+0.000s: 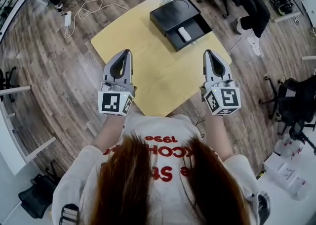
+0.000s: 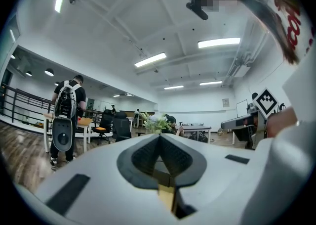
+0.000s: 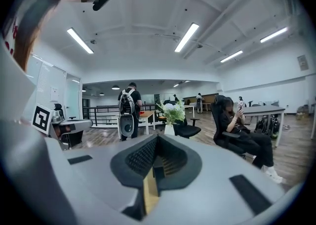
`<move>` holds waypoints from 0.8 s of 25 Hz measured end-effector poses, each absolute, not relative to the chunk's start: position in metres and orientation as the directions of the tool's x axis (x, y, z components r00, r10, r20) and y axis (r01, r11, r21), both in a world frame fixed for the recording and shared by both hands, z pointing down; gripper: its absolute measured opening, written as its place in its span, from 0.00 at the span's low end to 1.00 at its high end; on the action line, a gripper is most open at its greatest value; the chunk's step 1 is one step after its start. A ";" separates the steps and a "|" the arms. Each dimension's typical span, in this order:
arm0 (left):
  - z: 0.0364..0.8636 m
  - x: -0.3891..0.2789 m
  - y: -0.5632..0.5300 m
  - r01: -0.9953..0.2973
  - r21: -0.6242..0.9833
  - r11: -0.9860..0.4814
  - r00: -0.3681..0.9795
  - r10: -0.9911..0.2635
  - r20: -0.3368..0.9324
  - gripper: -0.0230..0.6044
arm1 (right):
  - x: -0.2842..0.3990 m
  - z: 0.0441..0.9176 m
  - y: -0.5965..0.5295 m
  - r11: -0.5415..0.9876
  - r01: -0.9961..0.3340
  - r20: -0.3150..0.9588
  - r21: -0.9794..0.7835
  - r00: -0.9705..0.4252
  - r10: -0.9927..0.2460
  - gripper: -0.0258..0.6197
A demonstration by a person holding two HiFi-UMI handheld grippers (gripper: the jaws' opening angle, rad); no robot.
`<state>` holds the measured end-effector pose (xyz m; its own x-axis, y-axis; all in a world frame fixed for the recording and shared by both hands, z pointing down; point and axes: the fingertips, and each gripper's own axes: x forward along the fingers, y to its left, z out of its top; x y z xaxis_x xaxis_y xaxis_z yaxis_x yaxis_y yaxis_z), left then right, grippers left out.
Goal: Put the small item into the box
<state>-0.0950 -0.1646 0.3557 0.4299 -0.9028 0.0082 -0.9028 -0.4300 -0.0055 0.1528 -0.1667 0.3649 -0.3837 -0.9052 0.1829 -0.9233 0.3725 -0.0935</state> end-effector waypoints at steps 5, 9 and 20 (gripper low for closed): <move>0.352 -0.095 -0.157 -0.896 -0.011 -0.444 0.444 -0.896 -0.001 0.05 | 0.152 0.361 -0.158 0.363 -0.927 0.169 -0.090 -0.374 -0.912 0.05; 0.352 -0.098 -0.154 -0.898 -0.011 -0.439 0.439 -0.898 -0.005 0.05 | 0.149 0.361 -0.153 0.361 -0.929 0.168 -0.085 -0.371 -0.913 0.05; 0.353 -0.094 -0.154 -0.894 -0.008 -0.448 0.448 -0.894 -0.009 0.05 | 0.154 0.361 -0.149 0.345 -0.935 0.161 -0.086 -0.355 -0.921 0.05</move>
